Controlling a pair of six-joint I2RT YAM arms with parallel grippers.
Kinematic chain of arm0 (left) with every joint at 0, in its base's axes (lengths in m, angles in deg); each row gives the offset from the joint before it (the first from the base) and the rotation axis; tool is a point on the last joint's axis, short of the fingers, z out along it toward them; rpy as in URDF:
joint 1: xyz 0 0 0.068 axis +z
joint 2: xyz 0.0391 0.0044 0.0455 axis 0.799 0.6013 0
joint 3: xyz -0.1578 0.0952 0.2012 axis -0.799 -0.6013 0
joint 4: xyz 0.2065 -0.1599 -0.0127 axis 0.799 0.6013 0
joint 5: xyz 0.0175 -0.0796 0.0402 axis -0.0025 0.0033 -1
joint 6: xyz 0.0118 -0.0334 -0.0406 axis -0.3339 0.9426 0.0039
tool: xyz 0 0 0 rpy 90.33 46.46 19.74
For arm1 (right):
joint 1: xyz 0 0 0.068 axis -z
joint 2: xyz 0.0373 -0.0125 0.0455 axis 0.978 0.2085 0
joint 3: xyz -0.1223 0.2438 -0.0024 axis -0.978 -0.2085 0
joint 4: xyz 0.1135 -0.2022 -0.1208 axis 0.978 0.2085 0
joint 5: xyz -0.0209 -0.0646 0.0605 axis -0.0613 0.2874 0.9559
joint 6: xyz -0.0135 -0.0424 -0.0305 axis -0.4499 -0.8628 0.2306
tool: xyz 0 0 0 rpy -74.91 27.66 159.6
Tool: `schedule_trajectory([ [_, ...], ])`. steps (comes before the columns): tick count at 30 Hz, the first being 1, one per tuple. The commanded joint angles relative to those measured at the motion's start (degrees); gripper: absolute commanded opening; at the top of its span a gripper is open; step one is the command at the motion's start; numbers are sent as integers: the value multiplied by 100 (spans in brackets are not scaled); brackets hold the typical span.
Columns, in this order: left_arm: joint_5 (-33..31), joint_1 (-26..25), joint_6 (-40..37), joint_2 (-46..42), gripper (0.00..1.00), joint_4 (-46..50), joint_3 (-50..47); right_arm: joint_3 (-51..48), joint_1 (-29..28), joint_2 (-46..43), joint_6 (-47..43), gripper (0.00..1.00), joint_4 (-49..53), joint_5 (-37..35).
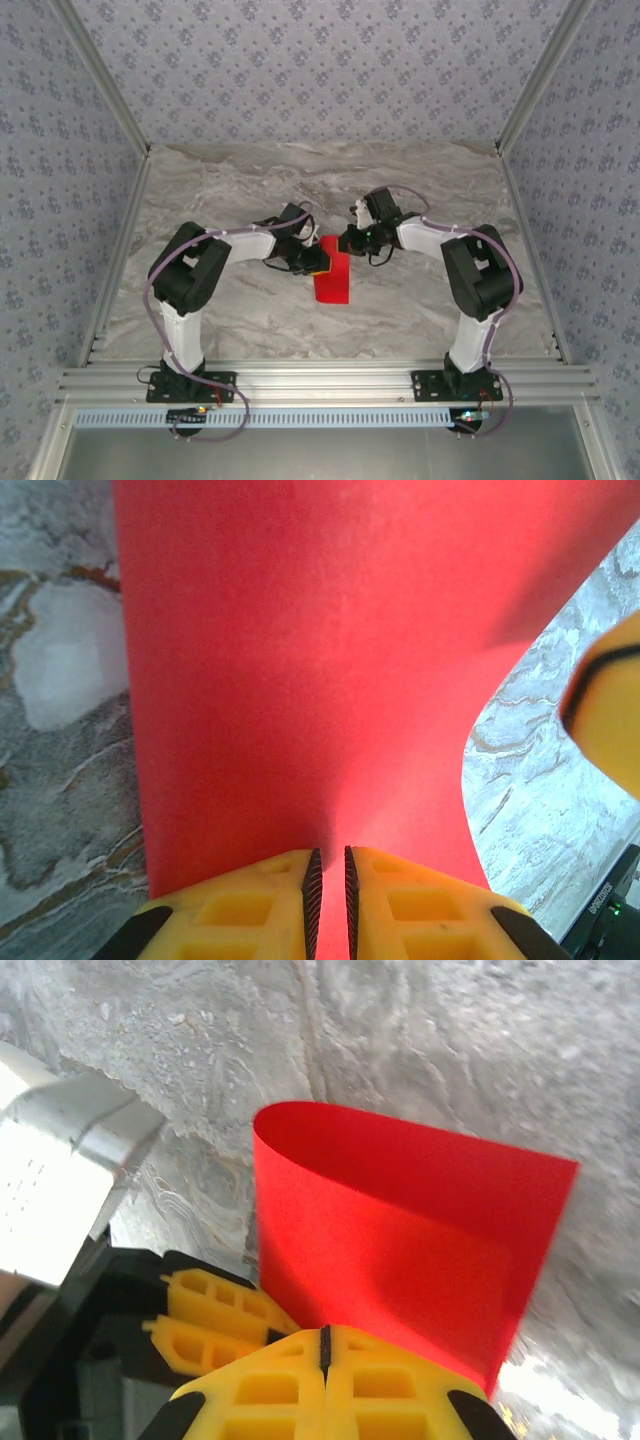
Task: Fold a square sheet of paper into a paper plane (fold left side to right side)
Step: Hold the square sheet of paper at the center of the table, then first fold the square sheet of paper in half at the center of the table.
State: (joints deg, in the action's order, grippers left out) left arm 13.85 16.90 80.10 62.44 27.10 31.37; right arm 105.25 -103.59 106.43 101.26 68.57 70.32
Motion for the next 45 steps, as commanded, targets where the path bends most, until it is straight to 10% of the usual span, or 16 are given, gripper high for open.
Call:
schedule_trajectory([
  [1,-283,-93,-117,203,17,415,13,332,-34,318,60,0,-13,218],
  [45,-19,-986,-621,-1198,18,-379,-1906,949,-38,1336,-225,0,1500,-705],
])
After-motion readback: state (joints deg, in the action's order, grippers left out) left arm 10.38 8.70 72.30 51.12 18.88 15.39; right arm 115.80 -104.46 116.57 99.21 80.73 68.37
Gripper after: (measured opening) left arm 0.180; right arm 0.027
